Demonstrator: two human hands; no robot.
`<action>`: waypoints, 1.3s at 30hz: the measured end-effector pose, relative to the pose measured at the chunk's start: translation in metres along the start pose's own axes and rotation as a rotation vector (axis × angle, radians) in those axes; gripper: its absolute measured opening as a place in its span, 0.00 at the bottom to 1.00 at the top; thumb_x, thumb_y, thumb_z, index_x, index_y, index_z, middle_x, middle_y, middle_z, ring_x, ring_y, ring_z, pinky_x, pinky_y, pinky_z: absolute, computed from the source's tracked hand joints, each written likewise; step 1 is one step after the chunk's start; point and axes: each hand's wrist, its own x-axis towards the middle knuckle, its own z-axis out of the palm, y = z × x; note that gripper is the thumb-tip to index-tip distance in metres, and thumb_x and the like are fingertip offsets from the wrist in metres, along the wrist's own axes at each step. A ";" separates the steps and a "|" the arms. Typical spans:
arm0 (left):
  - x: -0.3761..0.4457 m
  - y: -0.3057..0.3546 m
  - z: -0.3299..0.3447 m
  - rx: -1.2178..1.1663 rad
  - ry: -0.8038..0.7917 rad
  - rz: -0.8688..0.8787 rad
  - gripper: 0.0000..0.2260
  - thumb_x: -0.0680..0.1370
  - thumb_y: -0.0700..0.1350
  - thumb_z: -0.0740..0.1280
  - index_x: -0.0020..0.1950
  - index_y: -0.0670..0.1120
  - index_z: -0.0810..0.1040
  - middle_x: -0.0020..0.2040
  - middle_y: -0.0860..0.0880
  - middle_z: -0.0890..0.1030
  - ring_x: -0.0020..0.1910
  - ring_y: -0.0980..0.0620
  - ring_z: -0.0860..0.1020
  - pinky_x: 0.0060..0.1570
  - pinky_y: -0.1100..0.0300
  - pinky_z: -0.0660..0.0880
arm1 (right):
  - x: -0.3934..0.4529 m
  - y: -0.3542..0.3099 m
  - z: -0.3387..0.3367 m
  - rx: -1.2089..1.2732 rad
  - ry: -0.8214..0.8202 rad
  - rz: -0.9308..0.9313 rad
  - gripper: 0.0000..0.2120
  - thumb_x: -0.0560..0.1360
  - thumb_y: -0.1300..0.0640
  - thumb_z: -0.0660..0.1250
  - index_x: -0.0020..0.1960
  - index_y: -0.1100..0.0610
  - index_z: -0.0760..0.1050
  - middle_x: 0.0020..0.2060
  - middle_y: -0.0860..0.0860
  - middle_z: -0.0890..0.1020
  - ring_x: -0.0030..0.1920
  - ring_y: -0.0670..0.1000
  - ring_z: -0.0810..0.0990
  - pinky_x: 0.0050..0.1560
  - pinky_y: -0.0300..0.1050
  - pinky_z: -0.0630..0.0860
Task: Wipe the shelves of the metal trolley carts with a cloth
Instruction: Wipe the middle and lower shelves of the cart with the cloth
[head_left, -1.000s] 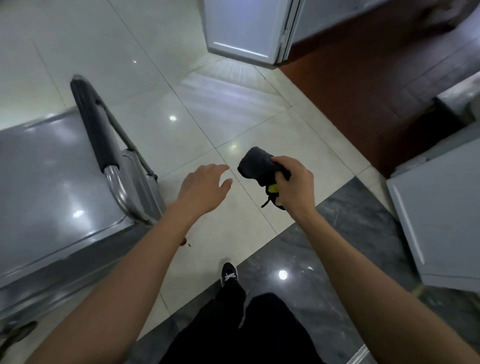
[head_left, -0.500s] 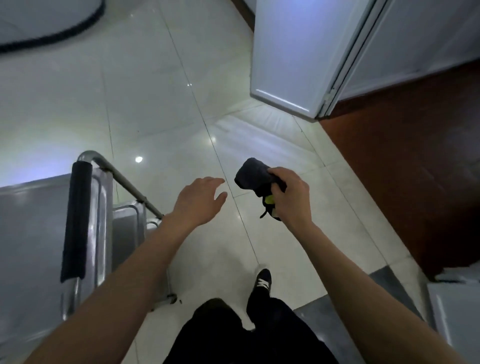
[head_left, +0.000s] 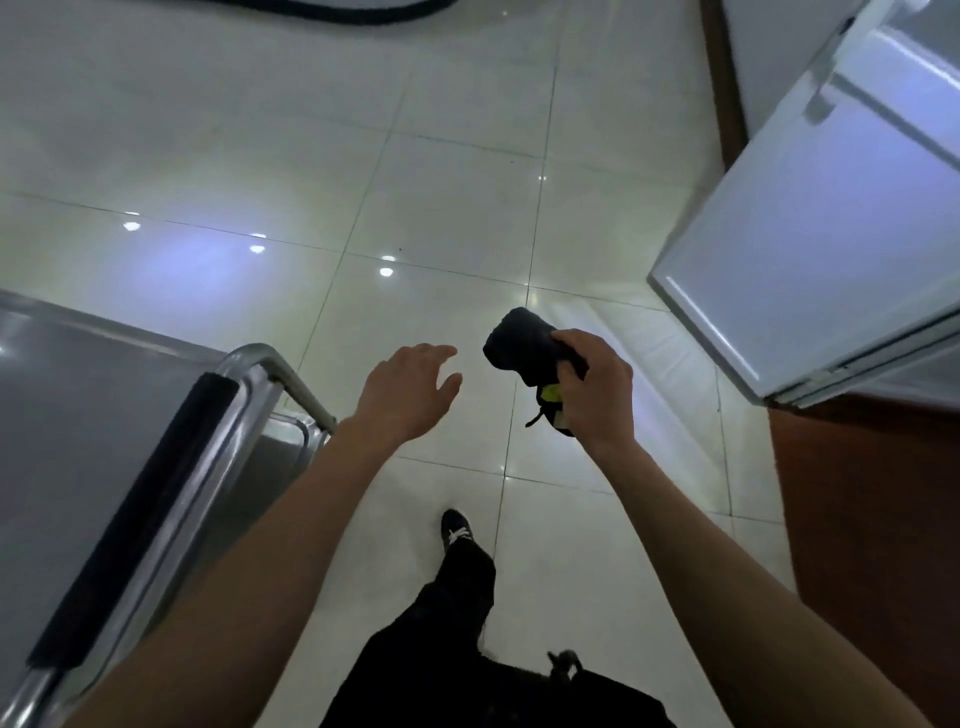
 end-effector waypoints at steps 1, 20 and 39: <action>0.018 -0.003 -0.005 -0.012 0.000 -0.021 0.22 0.82 0.57 0.60 0.75 0.54 0.68 0.73 0.50 0.73 0.69 0.47 0.72 0.66 0.48 0.69 | 0.021 -0.003 0.005 0.005 -0.014 -0.007 0.18 0.76 0.68 0.62 0.60 0.53 0.81 0.56 0.49 0.82 0.54 0.53 0.81 0.56 0.52 0.80; 0.295 -0.043 -0.093 -0.086 0.102 -0.431 0.22 0.83 0.57 0.58 0.76 0.54 0.67 0.74 0.52 0.71 0.71 0.49 0.70 0.68 0.50 0.67 | 0.402 -0.068 0.125 0.040 -0.423 -0.292 0.19 0.75 0.68 0.62 0.59 0.51 0.81 0.53 0.47 0.82 0.45 0.40 0.80 0.42 0.23 0.71; 0.281 -0.233 -0.146 -0.489 0.507 -1.285 0.21 0.83 0.56 0.60 0.75 0.55 0.68 0.73 0.53 0.72 0.71 0.50 0.70 0.68 0.52 0.67 | 0.468 -0.268 0.429 -0.049 -1.219 -0.727 0.19 0.76 0.67 0.60 0.59 0.49 0.80 0.54 0.45 0.81 0.55 0.51 0.80 0.60 0.55 0.78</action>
